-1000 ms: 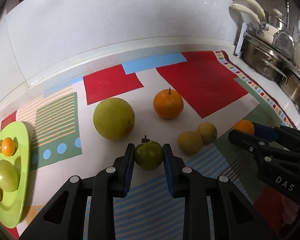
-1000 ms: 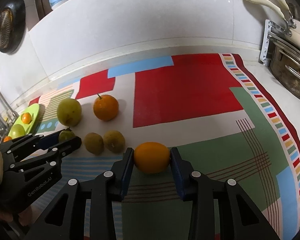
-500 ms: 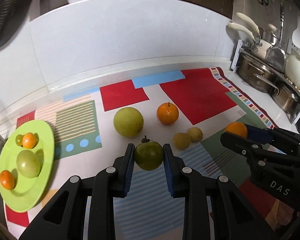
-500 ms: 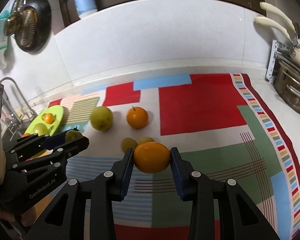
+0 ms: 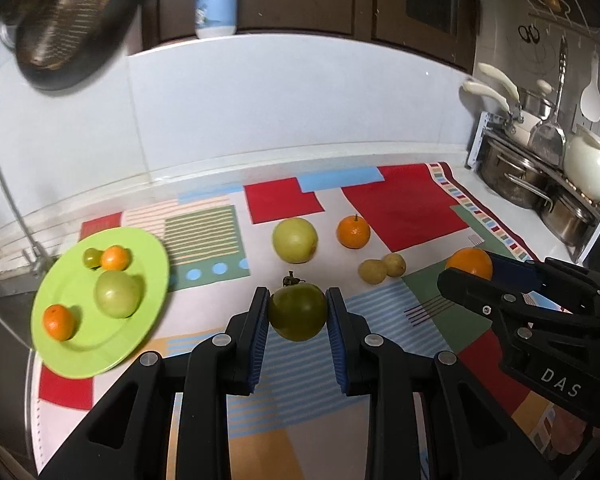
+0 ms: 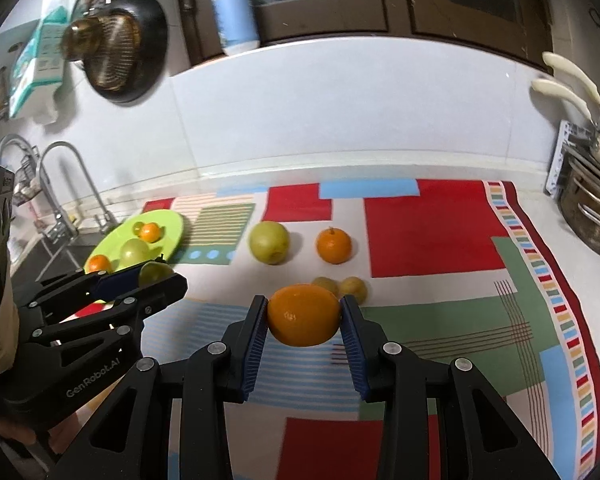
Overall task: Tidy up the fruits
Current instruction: 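Carry the green apple and orange over the green plate with both tools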
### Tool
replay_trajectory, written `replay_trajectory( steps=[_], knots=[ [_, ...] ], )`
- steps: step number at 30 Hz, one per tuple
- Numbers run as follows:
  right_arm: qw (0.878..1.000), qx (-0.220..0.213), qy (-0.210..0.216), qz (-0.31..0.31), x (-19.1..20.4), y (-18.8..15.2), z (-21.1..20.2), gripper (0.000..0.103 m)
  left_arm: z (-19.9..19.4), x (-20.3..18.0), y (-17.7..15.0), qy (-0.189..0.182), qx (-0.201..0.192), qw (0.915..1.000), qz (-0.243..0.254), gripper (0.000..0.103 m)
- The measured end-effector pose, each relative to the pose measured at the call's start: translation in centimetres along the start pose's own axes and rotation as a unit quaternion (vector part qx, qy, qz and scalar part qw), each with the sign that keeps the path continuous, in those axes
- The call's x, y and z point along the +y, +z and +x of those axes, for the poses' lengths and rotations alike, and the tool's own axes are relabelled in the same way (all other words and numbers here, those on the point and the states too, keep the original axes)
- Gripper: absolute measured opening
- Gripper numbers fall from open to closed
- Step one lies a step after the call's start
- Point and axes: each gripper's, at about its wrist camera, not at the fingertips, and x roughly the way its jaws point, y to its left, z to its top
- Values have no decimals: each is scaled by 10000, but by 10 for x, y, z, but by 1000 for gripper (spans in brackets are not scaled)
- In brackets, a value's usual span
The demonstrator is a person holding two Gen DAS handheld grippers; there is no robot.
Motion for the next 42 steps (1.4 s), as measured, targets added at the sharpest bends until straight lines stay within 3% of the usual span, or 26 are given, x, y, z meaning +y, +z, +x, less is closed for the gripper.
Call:
replay_trajectory(
  steps=[20,42],
  knots=[
    [9971,-385,526,-397,74,0,-31,38,-76,50,-18,536,-530,9970,-164,28],
    [9924,-579,893,-624,163,19,-8,38,-94,138,-24,900,-611,9935,-326,28]
  ],
)
